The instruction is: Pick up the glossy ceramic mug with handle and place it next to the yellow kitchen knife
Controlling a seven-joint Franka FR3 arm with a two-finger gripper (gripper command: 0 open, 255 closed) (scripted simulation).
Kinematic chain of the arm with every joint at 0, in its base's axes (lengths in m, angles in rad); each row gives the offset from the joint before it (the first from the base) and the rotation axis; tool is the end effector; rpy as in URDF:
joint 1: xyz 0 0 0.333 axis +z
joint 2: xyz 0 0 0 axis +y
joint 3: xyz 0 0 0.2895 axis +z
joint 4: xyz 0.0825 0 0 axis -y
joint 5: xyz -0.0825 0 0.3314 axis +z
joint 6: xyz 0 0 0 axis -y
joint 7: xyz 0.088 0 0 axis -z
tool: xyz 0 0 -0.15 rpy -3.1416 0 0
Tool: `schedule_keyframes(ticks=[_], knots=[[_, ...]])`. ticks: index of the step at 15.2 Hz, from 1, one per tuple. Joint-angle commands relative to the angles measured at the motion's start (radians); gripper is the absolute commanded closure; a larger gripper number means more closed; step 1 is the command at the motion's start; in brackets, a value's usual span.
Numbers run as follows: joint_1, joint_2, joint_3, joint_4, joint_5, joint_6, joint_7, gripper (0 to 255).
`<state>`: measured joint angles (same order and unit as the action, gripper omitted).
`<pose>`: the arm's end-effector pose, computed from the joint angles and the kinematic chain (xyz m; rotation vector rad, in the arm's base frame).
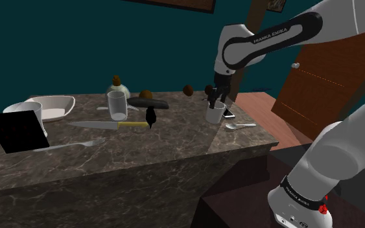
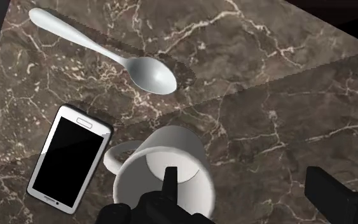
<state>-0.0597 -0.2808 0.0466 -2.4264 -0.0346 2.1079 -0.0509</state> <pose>0.4043 -0.0085 0.3698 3.0988 0.0837 -0.0612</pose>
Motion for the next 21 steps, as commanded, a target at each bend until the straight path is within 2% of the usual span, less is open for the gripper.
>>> schedule_keyframes(ticks=[1,10,17,18,21], knots=[[-0.014,0.073,-0.007,0.034,-0.021,0.055,0.005,0],[-0.021,0.155,-0.01,-0.006,-0.037,0.181,0.015,0],[-0.021,0.155,-0.01,-0.006,-0.037,0.181,0.015,0],[-0.021,0.155,-0.01,-0.006,-0.037,0.181,0.015,255],[-0.021,0.155,-0.01,-0.006,-0.037,0.181,0.015,255]])
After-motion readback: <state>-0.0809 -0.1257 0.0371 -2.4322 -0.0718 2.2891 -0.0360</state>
